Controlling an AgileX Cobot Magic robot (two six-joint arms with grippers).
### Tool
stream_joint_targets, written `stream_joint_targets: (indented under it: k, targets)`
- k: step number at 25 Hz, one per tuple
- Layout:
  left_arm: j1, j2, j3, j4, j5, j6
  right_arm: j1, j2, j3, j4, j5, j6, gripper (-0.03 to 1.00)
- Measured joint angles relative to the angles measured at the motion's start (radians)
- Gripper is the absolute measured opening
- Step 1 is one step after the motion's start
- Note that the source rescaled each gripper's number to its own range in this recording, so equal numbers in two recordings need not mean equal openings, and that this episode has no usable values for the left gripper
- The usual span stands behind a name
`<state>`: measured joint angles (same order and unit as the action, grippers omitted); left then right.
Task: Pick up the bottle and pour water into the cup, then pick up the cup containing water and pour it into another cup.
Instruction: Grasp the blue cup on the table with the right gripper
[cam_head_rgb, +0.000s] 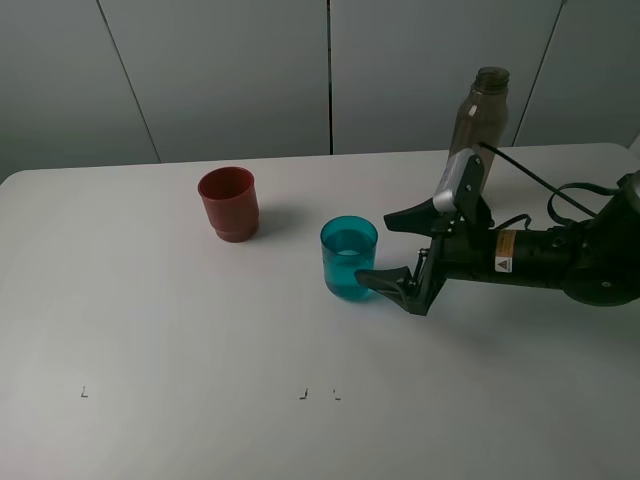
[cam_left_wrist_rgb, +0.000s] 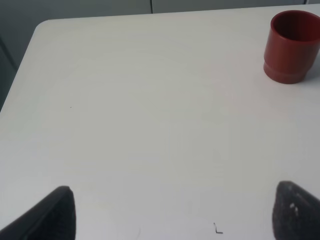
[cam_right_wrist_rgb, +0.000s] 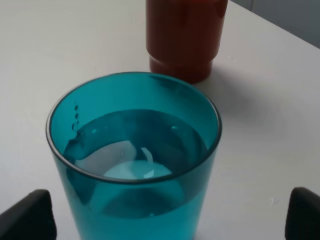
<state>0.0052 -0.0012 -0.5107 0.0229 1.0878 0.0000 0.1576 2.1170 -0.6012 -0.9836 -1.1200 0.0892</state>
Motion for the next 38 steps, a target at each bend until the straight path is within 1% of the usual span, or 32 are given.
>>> stream_joint_targets:
  k: [9, 14, 19, 29, 38]
  targets:
    - [0.0, 0.0, 0.0, 0.0, 0.0, 0.0, 0.0, 0.0, -0.01, -0.004, 0.013, 0.0, 1.0]
    - [0.0, 0.0, 0.0, 0.0, 0.0, 0.0, 0.0, 0.003, -0.041, -0.029, 0.045, 0.0, 1.0]
    - [0.0, 0.0, 0.0, 0.0, 0.0, 0.0, 0.011, 0.027, -0.05, -0.05, 0.04, 0.0, 1.0]
    - [0.0, 0.0, 0.0, 0.0, 0.0, 0.0, 0.02, 0.058, -0.071, -0.05, 0.036, -0.006, 1.0]
    - [0.0, 0.0, 0.0, 0.0, 0.0, 0.0, 0.03, 0.113, -0.123, -0.052, 0.034, -0.015, 1.0]
